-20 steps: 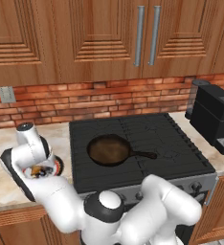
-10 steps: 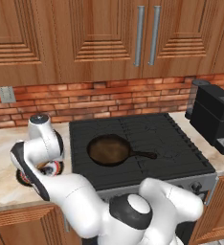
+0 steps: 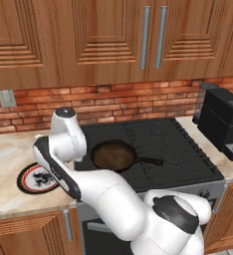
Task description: Pick the croissant and place it on the pan. Then turn on the stove to warm the croissant.
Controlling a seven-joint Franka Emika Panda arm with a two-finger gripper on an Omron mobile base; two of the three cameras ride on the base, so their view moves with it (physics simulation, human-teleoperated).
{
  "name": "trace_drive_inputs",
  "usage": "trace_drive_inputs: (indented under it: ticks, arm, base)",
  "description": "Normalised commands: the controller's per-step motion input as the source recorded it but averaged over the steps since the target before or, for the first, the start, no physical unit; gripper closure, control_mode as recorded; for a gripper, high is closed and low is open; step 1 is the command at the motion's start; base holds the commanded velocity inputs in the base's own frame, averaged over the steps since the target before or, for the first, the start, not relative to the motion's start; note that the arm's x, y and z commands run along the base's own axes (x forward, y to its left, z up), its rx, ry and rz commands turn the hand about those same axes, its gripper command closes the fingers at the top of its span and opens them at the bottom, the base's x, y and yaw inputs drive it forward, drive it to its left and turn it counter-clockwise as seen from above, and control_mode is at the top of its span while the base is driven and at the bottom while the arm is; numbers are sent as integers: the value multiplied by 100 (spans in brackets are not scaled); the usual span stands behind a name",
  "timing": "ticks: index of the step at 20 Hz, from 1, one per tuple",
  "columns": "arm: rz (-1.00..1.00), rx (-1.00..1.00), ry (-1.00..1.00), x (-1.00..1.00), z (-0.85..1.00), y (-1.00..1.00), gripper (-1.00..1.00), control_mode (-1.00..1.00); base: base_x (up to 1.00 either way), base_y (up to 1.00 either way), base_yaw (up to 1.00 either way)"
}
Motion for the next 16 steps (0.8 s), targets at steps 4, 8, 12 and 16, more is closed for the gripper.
trace_drive_inputs:
  ticks: [4, 8, 12, 16]
  arm:
    - [-2, 0, 0, -15, 40, -53, 100, -100]
    - [-2, 0, 0, -12, 41, -53, 100, -100]
    - [-4, 0, 0, -9, 38, -55, 100, -100]
    - [-5, 0, 0, -14, 19, -59, 100, -100]
  base:
    - [0, 0, 0]
    - [0, 0, 0]
    - [0, 0, 0]
    - [0, 0, 0]
